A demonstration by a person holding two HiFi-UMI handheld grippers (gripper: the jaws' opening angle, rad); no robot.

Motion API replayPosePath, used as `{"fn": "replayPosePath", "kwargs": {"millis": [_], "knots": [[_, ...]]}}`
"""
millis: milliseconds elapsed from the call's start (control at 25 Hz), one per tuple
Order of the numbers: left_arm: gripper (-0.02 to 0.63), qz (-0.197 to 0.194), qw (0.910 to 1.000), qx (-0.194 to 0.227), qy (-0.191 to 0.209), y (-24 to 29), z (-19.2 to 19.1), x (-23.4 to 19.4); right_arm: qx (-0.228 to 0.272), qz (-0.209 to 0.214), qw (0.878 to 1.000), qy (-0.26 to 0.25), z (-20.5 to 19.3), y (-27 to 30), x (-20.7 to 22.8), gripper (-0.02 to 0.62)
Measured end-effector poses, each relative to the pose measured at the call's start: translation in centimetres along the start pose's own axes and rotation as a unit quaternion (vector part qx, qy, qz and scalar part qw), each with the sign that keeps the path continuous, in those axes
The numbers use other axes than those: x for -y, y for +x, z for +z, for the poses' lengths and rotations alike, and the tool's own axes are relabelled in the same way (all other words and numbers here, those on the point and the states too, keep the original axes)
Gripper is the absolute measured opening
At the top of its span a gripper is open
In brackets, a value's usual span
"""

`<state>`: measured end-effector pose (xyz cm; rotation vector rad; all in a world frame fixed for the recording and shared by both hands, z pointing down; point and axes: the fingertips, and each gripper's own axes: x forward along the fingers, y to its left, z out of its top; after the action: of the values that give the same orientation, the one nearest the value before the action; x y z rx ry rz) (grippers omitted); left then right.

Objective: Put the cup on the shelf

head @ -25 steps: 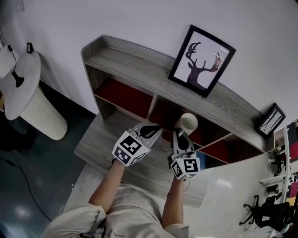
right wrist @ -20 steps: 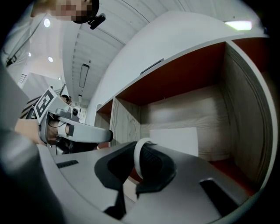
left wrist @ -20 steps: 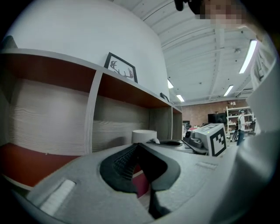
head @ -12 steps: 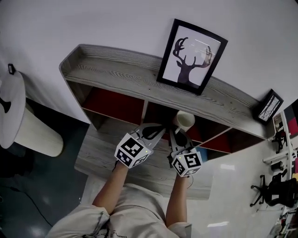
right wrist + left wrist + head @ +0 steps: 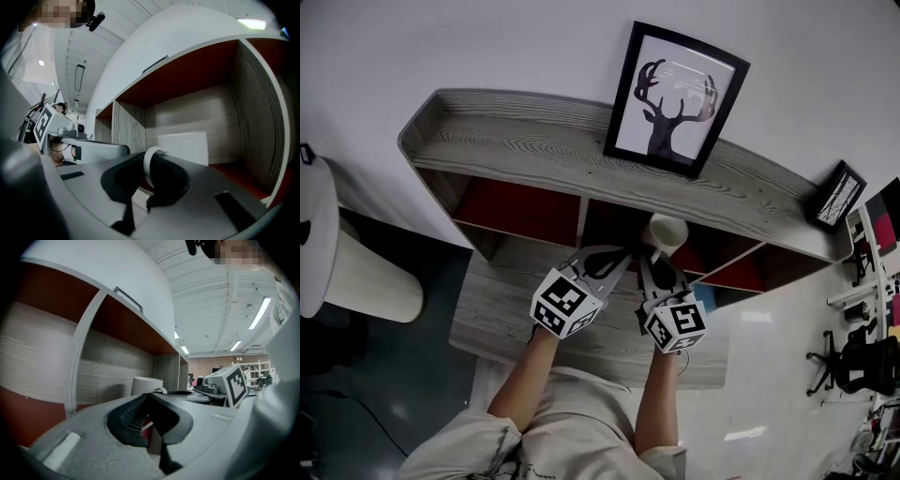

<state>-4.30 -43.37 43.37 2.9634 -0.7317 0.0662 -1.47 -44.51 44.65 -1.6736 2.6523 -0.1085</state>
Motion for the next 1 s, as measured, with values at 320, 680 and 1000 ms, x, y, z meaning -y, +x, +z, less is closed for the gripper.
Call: {"fn": "replayPosePath", "kwargs": {"millis": [320,680,1000], "knots": [[0.009,-0.021,0.9991,0.036,0.002,-1.1,1.2,1.1,-0.012,-0.028,1.000,-0.004,-0.4,-0.6,0.4,0.058],[0.009,-0.014,0.9997,0.020,0.002,-0.6,0.6,1.4,-0.014,-0.045,0.999,-0.022,-0.1,-1.2,0.5,0.066],[0.009,-0.015,0.9997,0.018,0.009,0.3,0.4,2.1,-0.019,-0.065,0.997,-0.027,-0.2,-2.2,1.3,0.064]]}}
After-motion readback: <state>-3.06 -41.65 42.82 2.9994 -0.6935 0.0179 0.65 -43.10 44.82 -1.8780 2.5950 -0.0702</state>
